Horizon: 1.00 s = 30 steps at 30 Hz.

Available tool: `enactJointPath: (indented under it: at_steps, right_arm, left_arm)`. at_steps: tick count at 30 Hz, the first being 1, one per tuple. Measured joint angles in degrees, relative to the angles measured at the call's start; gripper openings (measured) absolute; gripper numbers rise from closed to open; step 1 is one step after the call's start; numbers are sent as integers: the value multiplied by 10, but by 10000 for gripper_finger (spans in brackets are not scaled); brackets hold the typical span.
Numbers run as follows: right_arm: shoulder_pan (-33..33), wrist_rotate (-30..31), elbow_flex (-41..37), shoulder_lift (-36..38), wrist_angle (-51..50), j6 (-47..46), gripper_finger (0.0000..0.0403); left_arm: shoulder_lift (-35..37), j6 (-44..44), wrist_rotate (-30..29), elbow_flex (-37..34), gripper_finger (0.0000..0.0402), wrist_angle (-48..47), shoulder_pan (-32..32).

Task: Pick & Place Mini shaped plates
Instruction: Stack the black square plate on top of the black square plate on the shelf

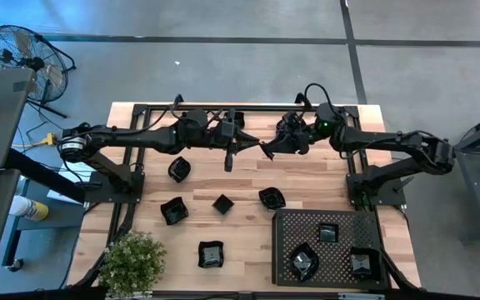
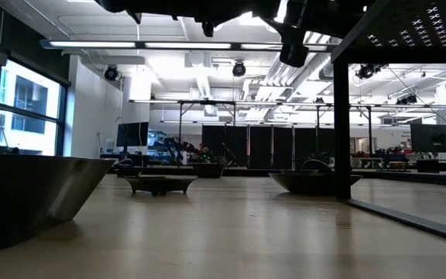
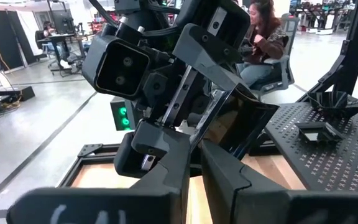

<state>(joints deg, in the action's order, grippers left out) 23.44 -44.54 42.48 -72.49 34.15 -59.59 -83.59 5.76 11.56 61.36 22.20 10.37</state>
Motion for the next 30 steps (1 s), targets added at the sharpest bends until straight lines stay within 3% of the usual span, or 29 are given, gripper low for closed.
enactJointPath:
  at_steps: [9, 13, 22, 26, 30]
  right_arm:
    - [0, 5, 0, 0, 0, 0, 231]
    - [0, 5, 0, 0, 0, 0, 231]
    - [0, 5, 0, 0, -1, 0, 231]
    - [0, 4, 0, 0, -1, 0, 231]
    - [0, 5, 0, 0, -1, 0, 231]
  left_arm:
    - [0, 0, -6, 0, 98, 4, 0]
    - [0, 0, -6, 0, 84, 4, 0]
    - [0, 0, -6, 0, 8, 4, 0]
    - [0, -1, -2, 0, 12, 4, 0]
    - [0, -7, 3, 0, 51, 4, 0]
